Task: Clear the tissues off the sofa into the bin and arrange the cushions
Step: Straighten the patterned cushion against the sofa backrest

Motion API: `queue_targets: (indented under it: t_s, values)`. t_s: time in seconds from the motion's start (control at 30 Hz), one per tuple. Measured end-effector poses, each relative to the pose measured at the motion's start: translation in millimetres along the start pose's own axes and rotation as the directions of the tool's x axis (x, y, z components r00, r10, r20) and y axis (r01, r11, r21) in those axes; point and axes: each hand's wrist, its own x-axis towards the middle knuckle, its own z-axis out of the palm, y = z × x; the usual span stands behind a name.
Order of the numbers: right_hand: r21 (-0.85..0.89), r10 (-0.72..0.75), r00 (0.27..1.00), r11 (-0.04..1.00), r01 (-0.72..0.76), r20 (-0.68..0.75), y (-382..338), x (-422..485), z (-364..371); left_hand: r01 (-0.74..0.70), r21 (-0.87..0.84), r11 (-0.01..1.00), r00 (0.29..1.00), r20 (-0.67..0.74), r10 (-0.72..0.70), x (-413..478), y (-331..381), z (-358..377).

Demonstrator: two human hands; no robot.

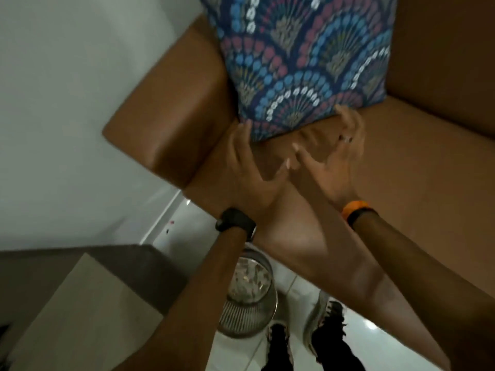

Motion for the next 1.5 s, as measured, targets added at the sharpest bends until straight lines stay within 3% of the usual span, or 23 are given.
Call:
queue_targets:
  t_s: [0.1,0.17,0.2,0.27,0.33,0.4,0.43,0.5,0.6,0.7,0.73,0.83,0.87,0.93,0.97,1.03,1.1,1.2,1.23,1.27,1.33,1.43,1.5]
  values:
    - [0.161,0.195,0.981,0.968,-0.191,-0.009,27.2,97.1,-14.6,0.227,-0.282,0.932,0.974,0.058,-0.219,67.9,18.8,28.3]
    - [0.313,0.352,0.930,0.877,-0.366,0.103,44.1,153.8,-25.5,0.378,-0.524,0.763,0.919,0.111,-0.379,105.6,29.2,44.1]
    - [0.338,0.366,0.912,0.848,-0.408,0.182,49.7,175.0,-29.9,0.432,-0.573,0.696,0.885,0.122,-0.449,121.7,32.9,49.8]
    - [0.297,0.324,0.897,0.862,-0.411,0.301,63.1,201.6,-41.3,0.490,-0.548,0.677,0.847,0.115,-0.520,144.6,39.8,62.9]
    - [0.207,0.272,0.882,0.906,-0.370,0.386,68.9,207.7,-53.5,0.455,-0.549,0.702,0.869,0.101,-0.484,153.5,42.7,73.9]
    - [0.092,0.323,0.874,0.921,-0.379,0.363,75.4,197.5,-69.4,0.407,-0.538,0.738,0.907,0.140,-0.398,153.7,43.6,83.4]
    - [0.104,0.347,0.889,0.914,-0.392,0.299,81.0,186.8,-76.7,0.384,-0.522,0.762,0.922,0.168,-0.349,153.8,42.4,85.9]
    - [0.297,0.319,0.932,0.885,-0.358,0.172,93.4,165.3,-99.8,0.341,-0.494,0.799,0.936,0.254,-0.243,162.9,44.5,95.4]
    - [0.425,0.351,0.934,0.838,-0.342,0.060,117.2,126.4,-138.6,0.316,-0.450,0.835,0.906,0.403,-0.125,176.4,55.6,120.0]
    - [0.401,0.478,0.867,0.773,-0.492,0.142,133.7,113.6,-154.7,0.333,-0.404,0.852,0.818,0.574,-0.048,177.1,70.1,160.9]
    - [0.391,0.527,0.833,0.739,-0.548,0.170,134.5,113.7,-155.9,0.339,-0.391,0.856,0.803,0.594,-0.046,175.2,74.0,171.8]
    - [0.415,0.531,0.837,0.736,-0.534,0.135,150.6,115.4,-160.2,0.350,-0.400,0.847,0.821,0.567,-0.071,176.1,78.6,188.1]
    - [0.425,0.588,0.792,0.683,-0.594,0.162,163.1,102.5,-162.4,0.351,-0.397,0.848,0.825,0.559,-0.080,174.6,79.0,189.0]
    - [0.410,0.772,0.588,0.469,-0.783,0.240,174.3,78.0,-165.9,0.357,-0.380,0.853,0.833,0.543,-0.106,169.9,73.8,188.3]
    - [0.369,0.788,0.535,0.420,-0.829,0.305,174.7,73.2,-164.8,0.381,-0.358,0.852,0.823,0.551,-0.137,167.2,71.0,188.2]
    - [0.361,0.680,0.708,0.622,-0.695,0.191,171.3,85.2,-159.2,0.459,-0.287,0.841,0.777,0.589,-0.223,161.4,71.8,186.2]
    - [0.396,0.629,0.777,0.709,-0.584,0.019,165.2,100.5,-149.1,0.476,-0.299,0.827,0.781,0.577,-0.240,148.0,74.6,186.8]
    - [0.367,0.671,0.716,0.725,-0.582,-0.191,162.6,73.3,-143.0,0.367,-0.172,0.914,0.874,0.401,-0.275,93.4,89.3,189.8]
    - [0.198,0.658,0.703,0.753,-0.628,-0.272,166.1,52.1,-144.5,0.337,-0.035,0.941,0.879,0.371,-0.301,65.5,96.3,192.7]
    - [-0.010,0.598,0.736,0.774,-0.633,-0.318,170.7,31.5,-147.2,0.256,0.136,0.957,0.886,0.362,-0.289,38.0,102.2,197.3]
    - [-0.277,0.493,0.815,0.773,-0.571,-0.305,190.3,-10.1,-158.6,-0.033,0.342,0.939,0.871,0.471,-0.141,-19.8,115.9,211.3]
    - [-0.446,0.470,0.856,0.733,-0.514,-0.215,230.7,-69.0,-188.9,-0.478,0.211,0.852,0.671,0.714,0.199,-88.9,131.4,246.0]
    - [-0.565,0.477,0.863,0.671,-0.479,-0.166,259.6,-103.9,-216.8,-0.621,0.098,0.778,0.539,0.774,0.332,-124.7,144.5,271.4]
